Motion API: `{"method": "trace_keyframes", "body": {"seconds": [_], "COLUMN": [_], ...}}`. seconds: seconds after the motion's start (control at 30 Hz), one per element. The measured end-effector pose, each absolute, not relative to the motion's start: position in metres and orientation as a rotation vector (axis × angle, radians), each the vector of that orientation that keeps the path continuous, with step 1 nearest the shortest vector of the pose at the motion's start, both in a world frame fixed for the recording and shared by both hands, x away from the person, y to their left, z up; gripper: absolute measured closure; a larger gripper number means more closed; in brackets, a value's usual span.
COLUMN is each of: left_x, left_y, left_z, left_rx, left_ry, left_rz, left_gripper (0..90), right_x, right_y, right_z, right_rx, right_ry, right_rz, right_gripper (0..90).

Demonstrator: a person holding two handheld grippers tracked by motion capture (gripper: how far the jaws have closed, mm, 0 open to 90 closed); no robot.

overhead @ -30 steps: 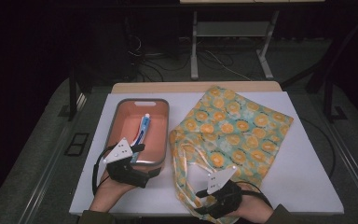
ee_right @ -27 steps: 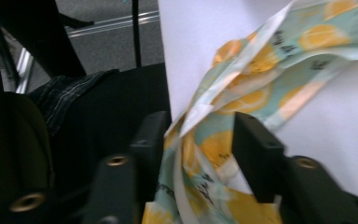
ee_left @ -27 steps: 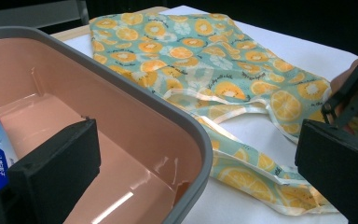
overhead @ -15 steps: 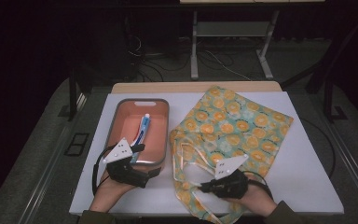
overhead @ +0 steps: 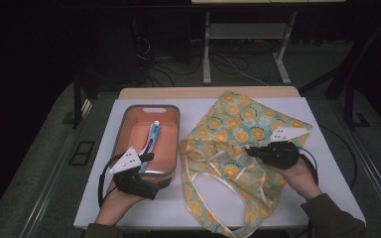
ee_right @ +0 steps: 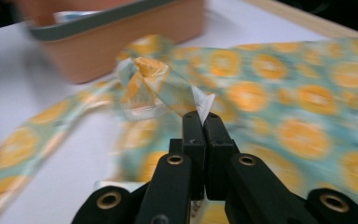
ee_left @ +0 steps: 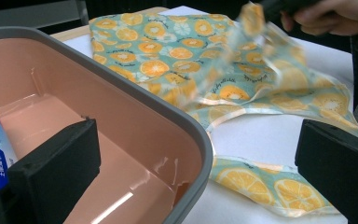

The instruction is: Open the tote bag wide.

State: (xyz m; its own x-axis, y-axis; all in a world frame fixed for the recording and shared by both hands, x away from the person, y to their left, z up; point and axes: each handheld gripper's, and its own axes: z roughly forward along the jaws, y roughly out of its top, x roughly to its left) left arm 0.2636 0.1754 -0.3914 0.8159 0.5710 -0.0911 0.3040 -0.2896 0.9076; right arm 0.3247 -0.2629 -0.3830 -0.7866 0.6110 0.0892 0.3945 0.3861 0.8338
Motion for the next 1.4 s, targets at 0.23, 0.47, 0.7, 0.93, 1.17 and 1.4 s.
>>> {"method": "trace_keyframes", "body": {"seconds": [0.23, 0.47, 0.7, 0.93, 1.17, 1.4], "left_x": [0.264, 0.264, 0.264, 0.263, 0.263, 0.263], "left_y": [0.175, 0.175, 0.175, 0.175, 0.175, 0.175], "left_z": [-0.392, -0.392, -0.392, -0.392, -0.392, -0.392], "left_rx": [1.894, 1.894, 1.894, 1.894, 1.894, 1.895], "left_ry": [0.659, 0.66, 0.659, 0.659, 0.659, 0.658], "left_rz": [0.303, 0.303, 0.303, 0.304, 0.303, 0.303], "left_gripper": [0.0, 0.0, 0.0, 0.0, 0.0, 0.0], "right_x": [0.359, 0.381, 0.385, 0.378, 0.353, 0.326], "right_y": [-0.304, -0.319, -0.321, -0.329, -0.316, -0.274], "right_z": [-0.398, -0.434, -0.449, -0.427, -0.389, -0.382], "right_rx": [1.122, 1.311, 1.387, 1.4, 1.171, 0.956], "right_ry": [2.306, 2.333, 2.373, 2.263, 2.267, 2.424], "right_rz": [1.276, 1.104, 1.026, 1.206, 1.245, 1.194], "right_gripper": [88.8, 88.5, 78.9, 45.5, 39.2, 44.2]}}
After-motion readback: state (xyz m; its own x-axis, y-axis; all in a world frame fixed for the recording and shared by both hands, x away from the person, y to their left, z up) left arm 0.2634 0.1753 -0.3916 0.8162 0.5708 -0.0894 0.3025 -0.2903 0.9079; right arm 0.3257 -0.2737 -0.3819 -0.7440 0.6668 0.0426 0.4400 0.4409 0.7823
